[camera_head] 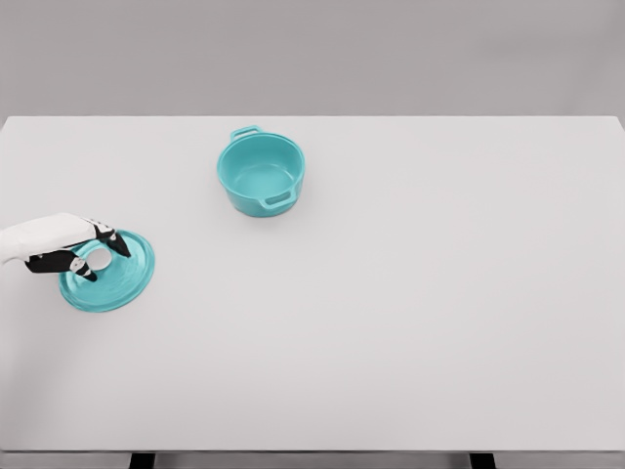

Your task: Cover the pot with left arm

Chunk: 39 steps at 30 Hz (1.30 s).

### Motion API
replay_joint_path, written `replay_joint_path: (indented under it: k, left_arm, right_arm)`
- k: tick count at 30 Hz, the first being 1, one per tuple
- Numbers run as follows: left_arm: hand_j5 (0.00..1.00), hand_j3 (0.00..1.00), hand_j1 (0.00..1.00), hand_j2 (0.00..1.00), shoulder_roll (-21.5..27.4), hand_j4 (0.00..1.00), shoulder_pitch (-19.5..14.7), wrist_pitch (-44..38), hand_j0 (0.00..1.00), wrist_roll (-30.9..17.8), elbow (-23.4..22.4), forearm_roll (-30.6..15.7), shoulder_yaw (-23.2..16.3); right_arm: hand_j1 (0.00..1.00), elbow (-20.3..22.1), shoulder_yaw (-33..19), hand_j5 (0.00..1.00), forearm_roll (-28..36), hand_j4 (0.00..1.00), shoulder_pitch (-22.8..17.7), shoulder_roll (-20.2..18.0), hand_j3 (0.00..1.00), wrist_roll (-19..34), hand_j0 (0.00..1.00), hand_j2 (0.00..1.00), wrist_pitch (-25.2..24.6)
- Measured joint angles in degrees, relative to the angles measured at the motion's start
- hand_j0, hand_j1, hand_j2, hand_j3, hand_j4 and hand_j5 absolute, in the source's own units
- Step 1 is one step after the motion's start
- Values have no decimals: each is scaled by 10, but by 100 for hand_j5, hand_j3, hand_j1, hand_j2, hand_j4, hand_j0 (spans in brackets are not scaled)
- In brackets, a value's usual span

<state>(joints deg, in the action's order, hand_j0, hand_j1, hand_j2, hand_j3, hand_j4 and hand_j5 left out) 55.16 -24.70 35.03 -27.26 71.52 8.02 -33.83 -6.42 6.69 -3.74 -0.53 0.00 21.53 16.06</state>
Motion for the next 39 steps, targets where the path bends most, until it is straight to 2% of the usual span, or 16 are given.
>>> replay_joint_path:
  k: [10,15,17,22,23,26,31,34,36,39]
  left_arm:
    - [39,39,39,39,0,39,-11,1,39,-5,23,3,2]
    - [39,39,39,39,-4,39,-36,1,39,-5,41,4,0]
    - [39,39,39,39,-6,39,-70,1,39,-6,46,2,-15]
    - [39,39,39,39,-10,39,-94,1,39,-6,50,-1,-41]
    - [39,39,39,39,-11,39,-117,2,39,-7,50,1,-50]
    - [39,39,39,39,-16,39,-131,1,39,-6,49,-1,-72]
    - [39,39,39,39,-29,39,-156,1,39,-10,45,-2,-85]
    - [39,39,39,39,-39,39,-174,1,39,-11,38,0,-88]
    - [39,39,39,39,-47,39,-210,0,39,-12,25,-2,-103]
    - [39,39,39,39,-61,39,-221,1,39,-12,5,-1,-125]
  right_arm:
    - [100,0,0,100,0,100,0,0,100,0,100,100,0]
    - [100,0,0,100,0,100,0,0,100,0,100,100,0]
    - [100,0,0,100,0,100,0,0,100,0,100,100,0]
    - [100,0,0,100,0,100,0,0,100,0,100,100,0]
    - [100,0,0,100,0,100,0,0,100,0,100,100,0]
    - [100,0,0,100,0,100,0,0,100,0,100,100,0]
    - [100,0,0,100,0,100,0,0,100,0,100,100,0]
    - [100,0,0,100,0,100,0,0,100,0,100,100,0]
    - [100,0,0,100,0,100,0,0,100,0,100,100,0]
    - [100,0,0,100,0,100,0,0,100,0,100,100,0]
